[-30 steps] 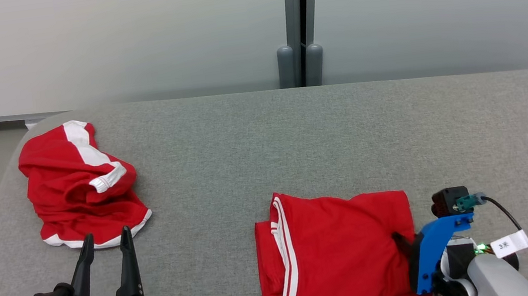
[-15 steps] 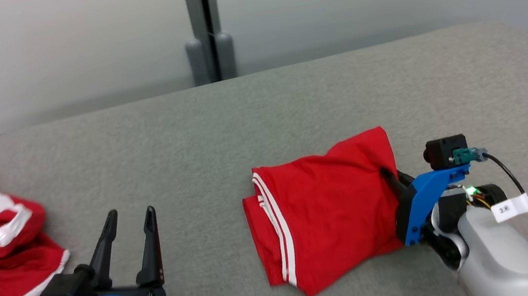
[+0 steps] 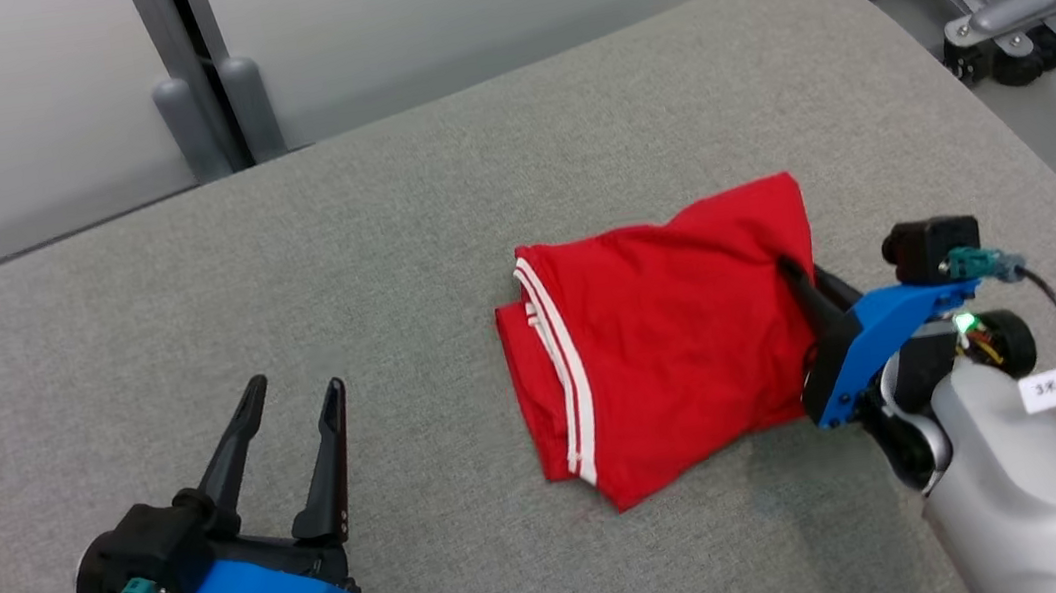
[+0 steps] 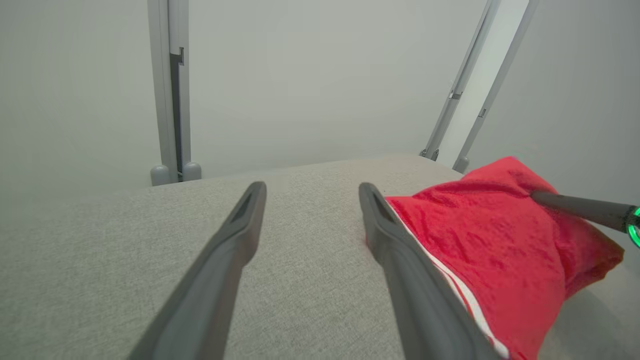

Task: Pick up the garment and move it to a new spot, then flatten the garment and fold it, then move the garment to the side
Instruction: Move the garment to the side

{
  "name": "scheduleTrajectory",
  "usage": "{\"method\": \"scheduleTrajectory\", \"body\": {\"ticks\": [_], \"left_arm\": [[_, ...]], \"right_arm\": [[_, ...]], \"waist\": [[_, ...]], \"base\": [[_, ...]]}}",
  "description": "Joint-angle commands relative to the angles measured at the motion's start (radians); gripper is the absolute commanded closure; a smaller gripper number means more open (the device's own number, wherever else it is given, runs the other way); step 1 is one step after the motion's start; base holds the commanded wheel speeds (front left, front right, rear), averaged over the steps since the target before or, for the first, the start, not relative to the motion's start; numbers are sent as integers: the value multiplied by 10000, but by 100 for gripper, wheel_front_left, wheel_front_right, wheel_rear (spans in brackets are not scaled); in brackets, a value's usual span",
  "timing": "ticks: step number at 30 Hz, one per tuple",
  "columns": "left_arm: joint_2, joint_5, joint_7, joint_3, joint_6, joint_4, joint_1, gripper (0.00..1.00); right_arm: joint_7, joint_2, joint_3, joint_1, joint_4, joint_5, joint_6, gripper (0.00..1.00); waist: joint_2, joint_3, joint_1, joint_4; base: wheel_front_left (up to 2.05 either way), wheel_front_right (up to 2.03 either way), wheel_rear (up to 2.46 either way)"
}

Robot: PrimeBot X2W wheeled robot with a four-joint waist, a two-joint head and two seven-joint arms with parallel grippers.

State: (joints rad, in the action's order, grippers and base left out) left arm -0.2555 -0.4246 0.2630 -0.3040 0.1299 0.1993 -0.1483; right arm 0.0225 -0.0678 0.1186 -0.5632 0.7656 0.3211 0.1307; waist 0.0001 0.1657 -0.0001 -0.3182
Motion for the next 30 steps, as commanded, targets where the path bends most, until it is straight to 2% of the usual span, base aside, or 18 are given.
{"method": "scheduleTrajectory", "body": {"ticks": [1,9,14,24,25,26,30], "left_arm": [[-223,-66,20,-25,17,-47,-205,0],[-1087,-338,20,-17,17,-343,-673,0],[-1483,-492,20,-6,17,-515,-880,0],[-1793,-636,20,144,17,-682,-957,0],[-1795,-655,20,150,17,-678,-971,0],[-1793,-666,20,149,17,-669,-989,0],[-1688,-702,20,162,17,-573,-1011,0]], "right_arm": [[-166,-166,-82,-454,-89,-28,1,100],[-591,-429,-741,-2102,394,-361,1,100],[-681,-637,-1800,-3050,779,-1063,-1,100],[-248,-94,-4033,-3534,768,-3167,-1,99],[-135,-31,-4186,-3523,752,-3364,-1,53],[-100,27,-4283,-3536,691,-3497,-1,0],[-241,128,-4296,-3353,391,-3941,-1,0]], "waist": [[-1,308,1,22],[-1,1703,1,168],[-1,2273,1,217],[-1,2657,1,208],[-1,2666,1,211],[-1,2669,1,218],[-1,2454,1,283]], "base": [[0,0,0],[0,0,0],[0,0,0],[0,0,0],[0,0,0],[0,0,0],[0,0,0]]}}
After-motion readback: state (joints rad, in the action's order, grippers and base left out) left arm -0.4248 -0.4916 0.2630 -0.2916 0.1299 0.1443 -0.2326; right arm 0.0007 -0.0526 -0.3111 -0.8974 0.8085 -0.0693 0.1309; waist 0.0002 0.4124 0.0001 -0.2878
